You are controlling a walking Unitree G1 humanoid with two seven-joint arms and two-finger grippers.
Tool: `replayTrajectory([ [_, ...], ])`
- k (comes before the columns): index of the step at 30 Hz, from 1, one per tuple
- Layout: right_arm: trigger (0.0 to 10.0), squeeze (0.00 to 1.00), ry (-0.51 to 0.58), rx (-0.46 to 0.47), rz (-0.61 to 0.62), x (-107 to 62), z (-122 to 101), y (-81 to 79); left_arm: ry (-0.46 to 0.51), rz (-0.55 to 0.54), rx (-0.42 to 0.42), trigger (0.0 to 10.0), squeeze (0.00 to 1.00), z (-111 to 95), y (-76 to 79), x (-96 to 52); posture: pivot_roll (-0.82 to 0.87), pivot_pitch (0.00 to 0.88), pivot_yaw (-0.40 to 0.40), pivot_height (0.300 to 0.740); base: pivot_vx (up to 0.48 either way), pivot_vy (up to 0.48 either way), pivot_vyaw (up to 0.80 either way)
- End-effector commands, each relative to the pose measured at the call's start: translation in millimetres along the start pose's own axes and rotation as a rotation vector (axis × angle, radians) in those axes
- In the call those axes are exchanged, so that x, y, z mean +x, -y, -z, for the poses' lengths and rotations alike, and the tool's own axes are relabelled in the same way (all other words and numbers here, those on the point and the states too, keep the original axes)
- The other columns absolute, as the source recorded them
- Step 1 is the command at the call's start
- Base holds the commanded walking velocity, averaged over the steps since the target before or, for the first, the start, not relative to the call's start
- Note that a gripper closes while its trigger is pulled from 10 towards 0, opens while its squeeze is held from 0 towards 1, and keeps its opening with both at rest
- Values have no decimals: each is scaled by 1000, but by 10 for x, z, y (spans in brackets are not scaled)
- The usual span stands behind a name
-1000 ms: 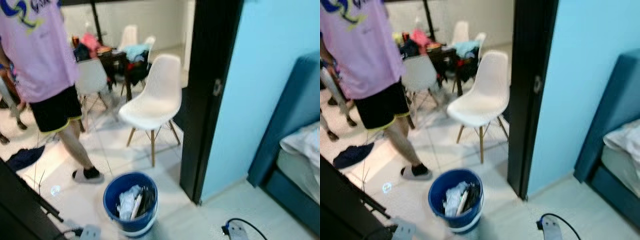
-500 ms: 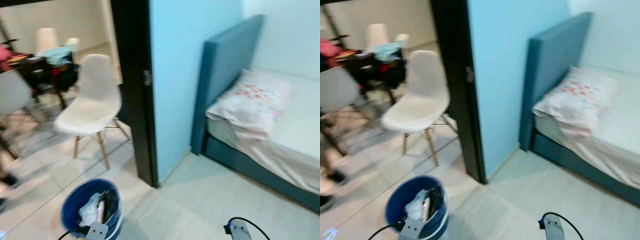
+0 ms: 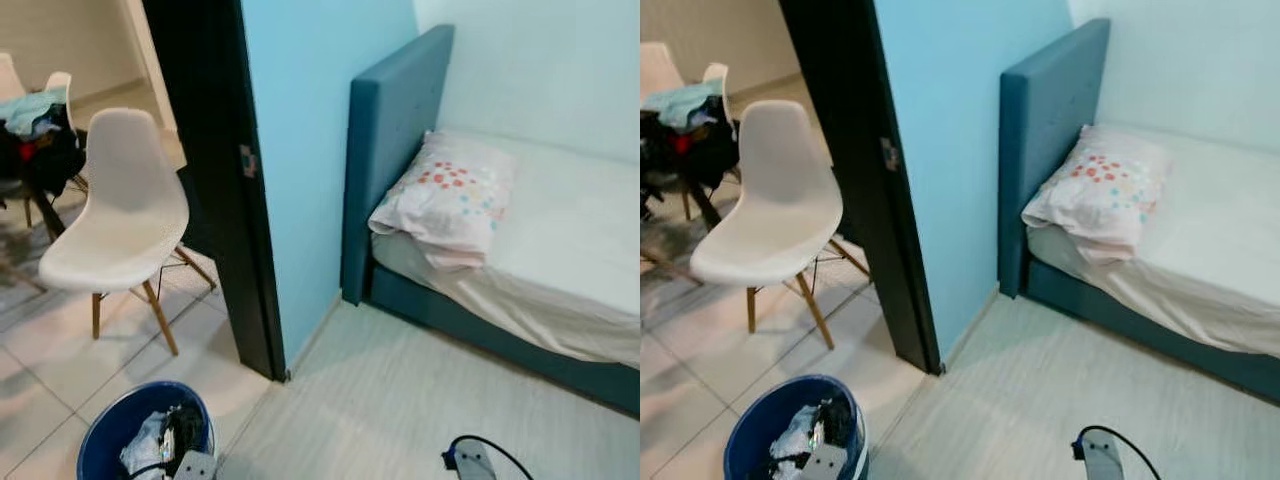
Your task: Clean up the room
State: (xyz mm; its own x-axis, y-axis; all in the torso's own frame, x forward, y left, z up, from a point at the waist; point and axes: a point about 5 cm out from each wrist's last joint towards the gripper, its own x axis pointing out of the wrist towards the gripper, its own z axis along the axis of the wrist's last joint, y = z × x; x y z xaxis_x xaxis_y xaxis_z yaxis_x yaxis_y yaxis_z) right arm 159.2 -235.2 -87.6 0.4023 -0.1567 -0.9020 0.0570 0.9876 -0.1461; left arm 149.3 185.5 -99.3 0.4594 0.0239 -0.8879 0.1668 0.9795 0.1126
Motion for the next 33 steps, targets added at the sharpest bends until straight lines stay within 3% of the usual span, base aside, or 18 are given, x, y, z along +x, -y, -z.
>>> replayTrajectory([
  [1,10000,0,17,-14,4,0,-52,11,-11,4,-7,10000,0,12,17,1,-150,7,52,740,0,-480,0],
  [10,10000,0,32,-7,13,0,-80,22,-14,18,-14,10000,0,8,102,6,-148,9,57,740,0,-480,0],
  [23,10000,0,28,-4,16,0,-59,21,-9,43,-11,10000,0,-70,344,20,-142,13,58,740,0,-480,0],
  [27,10000,0,7,-31,23,-1,-43,38,1,53,-11,10000,0,-147,408,28,-145,14,57,740,0,-480,-712],
  [33,10000,0,6,-24,27,-2,-40,48,9,51,-10,10000,0,-203,386,34,-147,12,55,740,0,-480,-750],
])
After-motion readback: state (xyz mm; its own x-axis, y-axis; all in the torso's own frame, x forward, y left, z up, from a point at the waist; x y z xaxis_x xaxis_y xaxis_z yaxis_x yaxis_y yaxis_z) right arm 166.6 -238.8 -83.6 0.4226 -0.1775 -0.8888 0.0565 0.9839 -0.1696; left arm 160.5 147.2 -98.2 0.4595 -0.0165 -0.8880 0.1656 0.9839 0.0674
